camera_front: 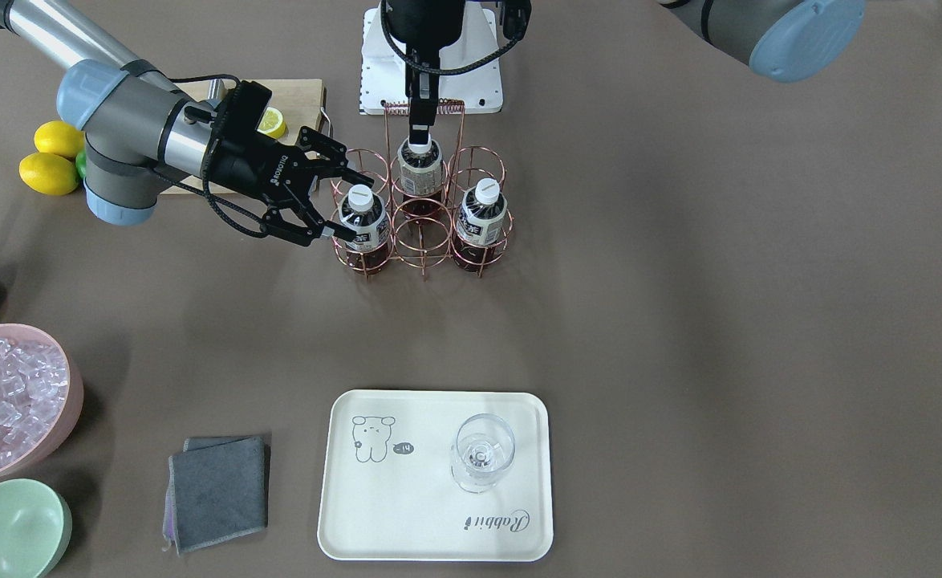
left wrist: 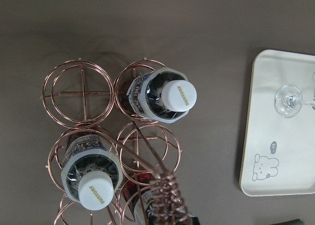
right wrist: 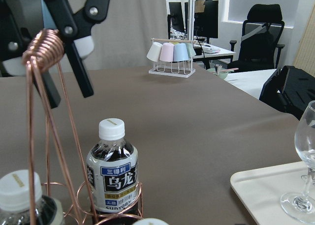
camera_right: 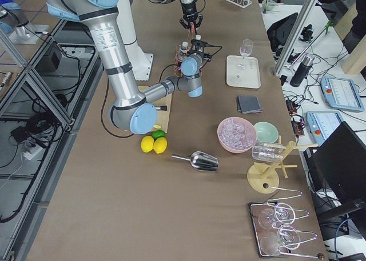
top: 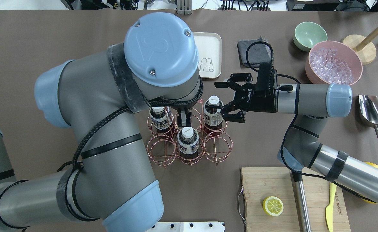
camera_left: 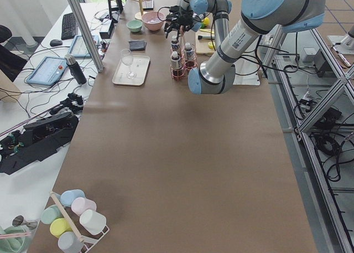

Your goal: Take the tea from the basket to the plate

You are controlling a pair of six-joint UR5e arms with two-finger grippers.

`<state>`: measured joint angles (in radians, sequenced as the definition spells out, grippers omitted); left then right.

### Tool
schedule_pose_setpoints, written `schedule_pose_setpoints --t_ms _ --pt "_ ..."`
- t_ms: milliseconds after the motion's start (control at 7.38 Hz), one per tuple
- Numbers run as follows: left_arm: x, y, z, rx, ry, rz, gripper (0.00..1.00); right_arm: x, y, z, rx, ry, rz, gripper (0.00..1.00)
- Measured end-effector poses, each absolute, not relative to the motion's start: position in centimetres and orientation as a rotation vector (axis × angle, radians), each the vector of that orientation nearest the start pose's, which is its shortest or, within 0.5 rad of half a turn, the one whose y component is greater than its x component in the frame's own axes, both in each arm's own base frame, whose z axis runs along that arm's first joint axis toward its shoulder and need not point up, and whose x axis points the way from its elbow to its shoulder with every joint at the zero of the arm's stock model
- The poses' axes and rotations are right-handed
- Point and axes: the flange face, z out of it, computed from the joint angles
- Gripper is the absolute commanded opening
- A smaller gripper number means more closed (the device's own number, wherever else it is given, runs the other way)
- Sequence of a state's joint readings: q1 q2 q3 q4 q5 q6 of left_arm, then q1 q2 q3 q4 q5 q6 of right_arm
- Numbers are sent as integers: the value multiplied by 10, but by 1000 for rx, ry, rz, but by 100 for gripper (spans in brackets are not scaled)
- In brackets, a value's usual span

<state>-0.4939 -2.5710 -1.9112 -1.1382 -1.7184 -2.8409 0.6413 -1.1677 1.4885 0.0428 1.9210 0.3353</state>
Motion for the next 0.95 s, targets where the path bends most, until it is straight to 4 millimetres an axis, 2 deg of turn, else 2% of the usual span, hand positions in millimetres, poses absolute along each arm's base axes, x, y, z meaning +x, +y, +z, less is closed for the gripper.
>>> schedule_pose_setpoints --t_ms 271,542,949 --pt "460 -382 -8 -525 884 -1560 0 -415 -434 302 1439 -1364 -722 40" --pt "459 -382 -9 -523 884 -1562 0 -413 -433 298 1424 -1387 -701 0" --pt "459 -382 -9 -523 883 -1562 0 -412 -430 299 1388 -1423 -674 0"
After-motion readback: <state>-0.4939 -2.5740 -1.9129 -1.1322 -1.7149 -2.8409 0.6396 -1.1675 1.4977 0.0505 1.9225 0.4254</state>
